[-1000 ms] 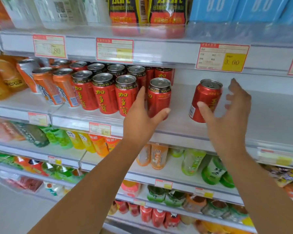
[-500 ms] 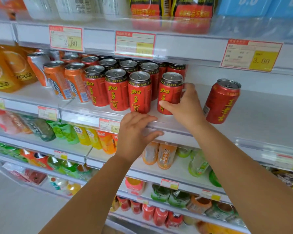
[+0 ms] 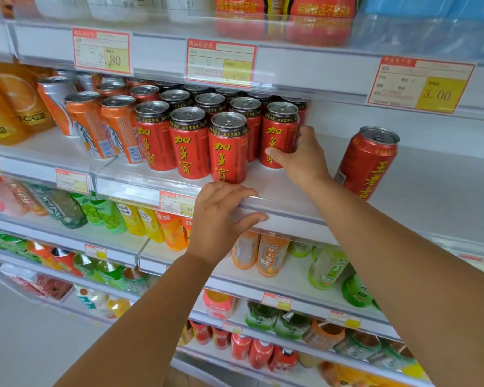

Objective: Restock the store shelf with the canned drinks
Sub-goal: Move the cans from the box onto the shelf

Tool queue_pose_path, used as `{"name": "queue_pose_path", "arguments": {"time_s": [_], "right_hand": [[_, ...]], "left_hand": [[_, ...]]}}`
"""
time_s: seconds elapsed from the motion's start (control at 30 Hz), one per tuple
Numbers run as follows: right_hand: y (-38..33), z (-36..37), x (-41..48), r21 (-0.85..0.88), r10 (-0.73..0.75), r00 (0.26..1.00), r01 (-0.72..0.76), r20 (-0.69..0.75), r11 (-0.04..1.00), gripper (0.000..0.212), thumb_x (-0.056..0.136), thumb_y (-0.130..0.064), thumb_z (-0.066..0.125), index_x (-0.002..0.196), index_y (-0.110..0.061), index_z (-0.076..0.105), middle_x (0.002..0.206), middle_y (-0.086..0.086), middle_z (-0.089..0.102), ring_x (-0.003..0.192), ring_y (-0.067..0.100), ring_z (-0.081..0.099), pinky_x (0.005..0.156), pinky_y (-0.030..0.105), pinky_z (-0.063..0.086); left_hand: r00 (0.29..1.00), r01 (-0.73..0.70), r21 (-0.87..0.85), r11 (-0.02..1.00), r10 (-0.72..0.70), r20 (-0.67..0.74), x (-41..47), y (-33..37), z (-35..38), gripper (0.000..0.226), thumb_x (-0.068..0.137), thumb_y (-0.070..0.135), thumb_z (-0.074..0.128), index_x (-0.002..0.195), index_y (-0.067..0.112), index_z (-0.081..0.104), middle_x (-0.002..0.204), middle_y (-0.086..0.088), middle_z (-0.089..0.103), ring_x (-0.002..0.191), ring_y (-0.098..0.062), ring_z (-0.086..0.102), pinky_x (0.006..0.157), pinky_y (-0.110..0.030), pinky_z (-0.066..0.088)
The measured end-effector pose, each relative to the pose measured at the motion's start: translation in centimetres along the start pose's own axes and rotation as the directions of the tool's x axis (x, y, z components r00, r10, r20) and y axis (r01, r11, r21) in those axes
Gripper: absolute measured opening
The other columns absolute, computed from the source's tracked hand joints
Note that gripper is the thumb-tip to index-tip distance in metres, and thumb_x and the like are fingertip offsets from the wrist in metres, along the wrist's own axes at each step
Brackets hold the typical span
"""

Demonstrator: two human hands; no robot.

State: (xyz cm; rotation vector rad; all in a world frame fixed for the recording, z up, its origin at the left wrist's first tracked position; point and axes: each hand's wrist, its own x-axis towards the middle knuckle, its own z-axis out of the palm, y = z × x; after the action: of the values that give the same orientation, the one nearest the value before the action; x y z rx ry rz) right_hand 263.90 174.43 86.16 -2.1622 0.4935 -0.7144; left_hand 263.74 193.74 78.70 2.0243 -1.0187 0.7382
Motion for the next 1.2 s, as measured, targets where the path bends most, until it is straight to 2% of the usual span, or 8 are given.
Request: {"name": "queue_pose_path", "arguments": {"time_s": [0.13,0.27,0.37,0.47,0.53,0.77,0.93,1.2], "right_hand": [[-0.9,-1.0,-2.9,-0.061,-0.005,1.0,0.005,0.001,0.998,0.073,0.077,-0.043,0.075,0.134,-0.01,0.045,0.13,0.008,0.053,0.115,0.021,0.055,0.097,0.033,0.045],[-0.4,-5.0,-10.8,0.124,-0.145,0.915,0.204,-0.377,0.971,0.029,0.083,-0.022,0.068,0.106,-0.021,0.051,0.105,0.005,0.056,0.09,0.017,0.057,0.082,0.035,0.049],[1.4,-8.6,-11.9,0.1,-0.043,0.844,0.114,-0.535,0.989,0.049,0.079,-0.019,0.069,0.119,-0.019,0.043,0.119,0.011,0.043,0.107,0.023,0.05,0.093,0.04,0.045],[2.5,-11.1,-9.2,0.008,0.16,0.971,-0.161,-0.177,0.987,0.095,0.079,-0.015,0.075,0.151,-0.019,0.014,0.148,0.009,0.03,0.137,0.023,0.033,0.113,0.038,0.028],[2.1,-11.7,-8.1,0.026,0.169,0.985,-0.17,0.024,0.985,0.093,0.08,-0.01,0.075,0.151,-0.023,0.016,0.143,0.002,0.041,0.125,0.018,0.044,0.104,0.032,0.033],[0.2,-6.7,-8.0,0.006,0.04,0.999,-0.04,0.033,0.999,0.086,0.068,-0.027,0.085,0.138,-0.021,0.034,0.13,0.0,0.055,0.11,0.018,0.058,0.096,0.038,0.048],[-1.6,-1.9,-7.9,-0.004,-0.082,0.995,0.082,0.05,0.997,0.089,0.065,-0.039,0.085,0.137,-0.022,0.035,0.133,-0.001,0.05,0.112,0.015,0.056,0.093,0.036,0.049],[-2.3,-0.5,-7.5,0.065,-0.061,0.997,0.058,0.039,0.996,0.094,0.065,-0.043,0.082,0.141,-0.024,0.03,0.135,-0.001,0.047,0.118,0.016,0.054,0.098,0.041,0.048]], "left_hand": [[1.0,-0.002,0.005,1.0,0.002,-0.009,0.0,-0.1,0.1,0.046,0.076,0.056,0.069,0.102,0.019,0.074,0.099,0.004,0.071,0.094,-0.023,0.06,0.09,-0.034,0.041],[1.0,-0.013,0.026,1.0,0.014,-0.017,-0.1,0.0,0.0,0.047,0.077,0.057,0.068,0.103,0.018,0.074,0.099,0.003,0.071,0.094,-0.021,0.058,0.092,-0.032,0.039],[1.0,-0.018,0.037,0.999,0.018,-0.001,0.0,0.2,-0.5,0.05,0.078,0.058,0.064,0.106,0.018,0.074,0.1,0.003,0.071,0.097,-0.019,0.056,0.093,-0.032,0.04],[0.999,-0.032,0.043,0.999,0.031,0.006,0.0,0.1,-1.2,0.053,0.078,0.059,0.064,0.107,0.015,0.074,0.103,0.001,0.072,0.1,-0.019,0.058,0.093,-0.038,0.045],[0.999,-0.031,0.076,0.997,0.033,-0.029,0.0,-0.4,-1.9,0.052,0.076,0.057,0.067,0.106,0.015,0.074,0.103,-0.001,0.071,0.101,-0.021,0.057,0.093,-0.038,0.046],[0.992,0.112,0.128,0.985,-0.104,-0.07,-0.8,-2.8,-3.0,0.052,0.072,0.057,0.07,0.109,0.021,0.072,0.103,-0.001,0.063,0.102,-0.025,0.052,0.099,-0.013,0.024],[0.99,0.133,0.082,0.988,-0.128,-0.054,-0.9,-2.7,-2.8,0.052,0.071,0.056,0.07,0.109,0.021,0.072,0.103,0.0,0.062,0.103,-0.024,0.051,0.096,-0.019,0.03],[0.989,0.14,0.046,0.989,-0.138,-0.045,-0.9,-2.9,-2.7,0.051,0.07,0.054,0.075,0.11,0.021,0.071,0.104,0.0,0.061,0.104,-0.023,0.052,0.098,-0.014,0.028]]}}
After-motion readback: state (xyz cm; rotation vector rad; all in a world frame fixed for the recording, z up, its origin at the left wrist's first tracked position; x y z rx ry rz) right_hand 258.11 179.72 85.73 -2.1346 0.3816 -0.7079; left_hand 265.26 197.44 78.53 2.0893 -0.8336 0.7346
